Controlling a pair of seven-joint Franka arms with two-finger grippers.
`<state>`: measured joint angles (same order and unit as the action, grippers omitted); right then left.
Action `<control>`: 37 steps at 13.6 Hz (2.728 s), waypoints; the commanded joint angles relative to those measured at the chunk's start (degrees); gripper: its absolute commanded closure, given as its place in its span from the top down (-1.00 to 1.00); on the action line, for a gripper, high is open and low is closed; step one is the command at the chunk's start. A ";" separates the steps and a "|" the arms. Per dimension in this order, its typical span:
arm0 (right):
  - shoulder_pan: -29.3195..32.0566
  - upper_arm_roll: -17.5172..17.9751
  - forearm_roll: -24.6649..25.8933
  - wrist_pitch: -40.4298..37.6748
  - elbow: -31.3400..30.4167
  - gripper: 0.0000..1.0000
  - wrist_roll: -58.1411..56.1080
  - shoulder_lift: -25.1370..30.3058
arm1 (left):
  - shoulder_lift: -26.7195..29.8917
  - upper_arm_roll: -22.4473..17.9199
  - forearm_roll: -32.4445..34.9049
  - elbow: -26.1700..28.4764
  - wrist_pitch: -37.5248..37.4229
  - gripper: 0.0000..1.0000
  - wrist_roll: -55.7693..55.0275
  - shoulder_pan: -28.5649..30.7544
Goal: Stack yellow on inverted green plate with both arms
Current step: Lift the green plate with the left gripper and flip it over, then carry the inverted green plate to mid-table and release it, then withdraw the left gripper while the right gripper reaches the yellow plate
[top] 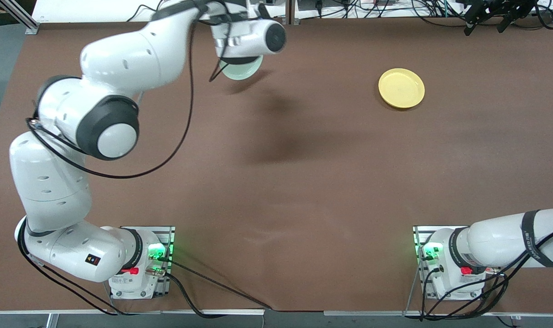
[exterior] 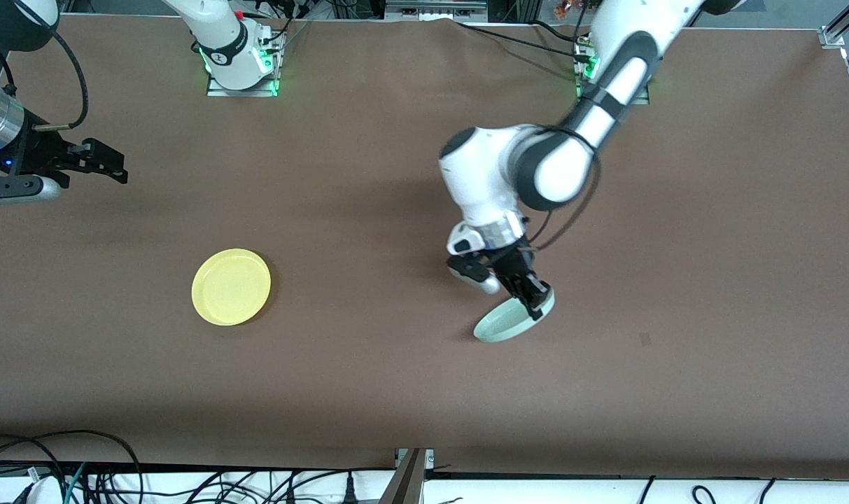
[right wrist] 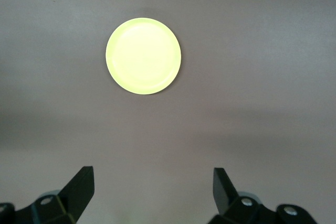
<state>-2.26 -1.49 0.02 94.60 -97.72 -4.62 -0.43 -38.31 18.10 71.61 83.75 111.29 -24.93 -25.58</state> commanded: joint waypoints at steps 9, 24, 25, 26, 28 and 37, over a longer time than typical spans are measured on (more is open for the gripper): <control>0.24 0.26 0.69 -0.38 0.51 1.00 0.58 -0.09 | -15.11 -1.66 17.22 -14.72 -19.51 -1.00 -4.08 -13.34; 0.33 0.26 0.51 -0.38 0.52 1.00 0.58 -0.18 | -24.70 8.87 12.53 -20.98 -19.70 -1.00 -18.31 -17.92; 0.33 0.26 0.51 -0.46 0.52 1.00 0.58 -0.18 | -24.80 9.66 11.02 -21.69 -19.53 -1.00 -19.27 -17.92; 0.33 0.26 0.51 -0.46 0.52 1.00 0.66 -0.18 | -24.89 10.37 9.62 -21.78 -18.74 -1.00 -22.41 -17.92; 0.42 0.26 0.42 -0.46 0.52 1.00 0.66 -0.18 | -24.80 10.82 4.27 -21.79 -14.98 -1.00 -29.62 -17.75; 0.50 -1.06 0.07 0.06 0.52 1.00 0.66 -1.41 | -21.21 10.73 -22.26 -23.37 -3.54 1.00 -40.64 -12.05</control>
<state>-2.13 -2.55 0.01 94.60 -97.73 -4.50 -1.21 -61.30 27.50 55.02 61.59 106.89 -65.90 -41.25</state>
